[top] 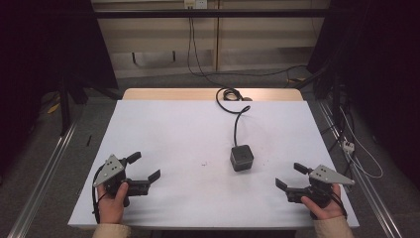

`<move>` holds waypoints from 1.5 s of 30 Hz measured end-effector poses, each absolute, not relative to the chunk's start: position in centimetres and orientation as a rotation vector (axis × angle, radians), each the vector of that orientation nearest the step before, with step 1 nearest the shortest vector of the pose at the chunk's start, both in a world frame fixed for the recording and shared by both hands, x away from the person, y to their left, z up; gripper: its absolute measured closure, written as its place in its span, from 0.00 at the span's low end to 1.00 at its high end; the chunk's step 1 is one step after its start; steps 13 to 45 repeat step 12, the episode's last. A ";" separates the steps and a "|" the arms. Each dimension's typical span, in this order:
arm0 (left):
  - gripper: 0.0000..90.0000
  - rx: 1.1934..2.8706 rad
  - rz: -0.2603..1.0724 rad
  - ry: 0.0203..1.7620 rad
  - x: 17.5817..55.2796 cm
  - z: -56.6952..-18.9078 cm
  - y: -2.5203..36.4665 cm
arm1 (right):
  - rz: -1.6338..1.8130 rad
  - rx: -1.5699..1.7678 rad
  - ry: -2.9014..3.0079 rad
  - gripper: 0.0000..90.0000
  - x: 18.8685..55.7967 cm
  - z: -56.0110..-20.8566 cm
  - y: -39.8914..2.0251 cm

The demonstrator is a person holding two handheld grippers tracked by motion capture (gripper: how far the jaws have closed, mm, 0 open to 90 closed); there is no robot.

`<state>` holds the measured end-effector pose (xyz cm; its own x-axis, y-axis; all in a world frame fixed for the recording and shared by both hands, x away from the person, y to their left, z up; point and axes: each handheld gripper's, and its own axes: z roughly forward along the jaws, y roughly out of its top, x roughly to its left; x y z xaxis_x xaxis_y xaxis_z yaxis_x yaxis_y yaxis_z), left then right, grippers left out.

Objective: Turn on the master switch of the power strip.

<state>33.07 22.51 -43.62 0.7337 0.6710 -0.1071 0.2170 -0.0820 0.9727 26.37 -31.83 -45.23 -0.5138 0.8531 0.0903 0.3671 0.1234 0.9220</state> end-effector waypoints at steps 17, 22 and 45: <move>0.03 1.644 0.434 0.731 33.1 -43.6 22.4 | 1.374 1.172 1.944 0.09 26.4 -45.3 -31.8; 0.03 1.644 0.434 0.731 33.1 -43.6 22.4 | 1.374 1.172 1.944 0.09 26.4 -45.3 -31.8; 0.03 1.644 0.434 0.731 33.1 -43.6 22.4 | 1.374 1.172 1.944 0.09 26.4 -45.3 -31.8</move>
